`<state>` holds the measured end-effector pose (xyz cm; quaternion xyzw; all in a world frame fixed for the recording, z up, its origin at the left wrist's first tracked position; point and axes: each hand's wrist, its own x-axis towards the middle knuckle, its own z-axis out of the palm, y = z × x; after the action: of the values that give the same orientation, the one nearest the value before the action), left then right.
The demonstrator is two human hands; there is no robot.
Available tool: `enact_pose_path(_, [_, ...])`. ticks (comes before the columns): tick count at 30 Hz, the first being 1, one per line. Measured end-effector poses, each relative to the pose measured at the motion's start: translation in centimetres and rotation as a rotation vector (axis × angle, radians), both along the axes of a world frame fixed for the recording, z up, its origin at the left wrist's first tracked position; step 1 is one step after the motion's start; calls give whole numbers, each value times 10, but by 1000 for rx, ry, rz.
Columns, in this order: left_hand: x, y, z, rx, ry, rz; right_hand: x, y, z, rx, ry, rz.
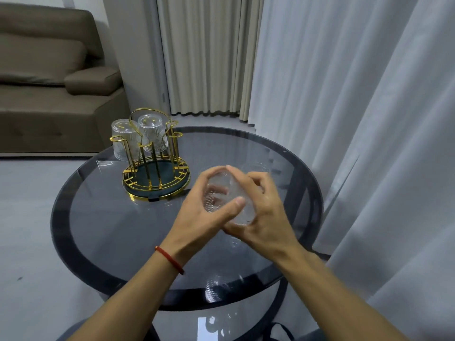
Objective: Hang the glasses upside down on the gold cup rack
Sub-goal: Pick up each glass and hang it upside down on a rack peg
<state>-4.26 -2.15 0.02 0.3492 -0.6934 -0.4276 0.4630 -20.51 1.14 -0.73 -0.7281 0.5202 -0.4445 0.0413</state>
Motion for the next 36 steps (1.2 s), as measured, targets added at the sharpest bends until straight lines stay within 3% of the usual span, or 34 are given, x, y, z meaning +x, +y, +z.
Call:
enact_pose_path(2, [11,-5,5,21,89,100,12,-6,7,50,5,49])
enact_pose_path(6, [30,-18,9,330,505,0,35,-16,11,314,-426,82])
enact_pose_path(9, [35,-25,2,403,620,-27,60,-22,4,371,-475,49])
enact_pose_path(11, [40,-32,-3,407,599,-30,69,-30,7,353,-517,36])
enact_pose_path(14, [52,-49,-15,233,284,165,71,-45,17,284,-499,-29])
enact_pose_path(17, [68,-76,-50,-39,-285,480,67,-65,34,163,-510,-119])
enact_pose_path(19, [76,-88,-78,-37,-632,544,60,-86,51,124,-549,-151])
enact_pose_path(21, [81,-96,-98,-27,-842,544,54,-116,70,127,-566,-186])
enact_pose_path(29, [81,-104,-110,-48,-986,546,55,-244,118,282,-389,-221])
enact_pose_path(36, [80,-102,-109,-62,-1013,549,65,-295,125,368,-92,-50])
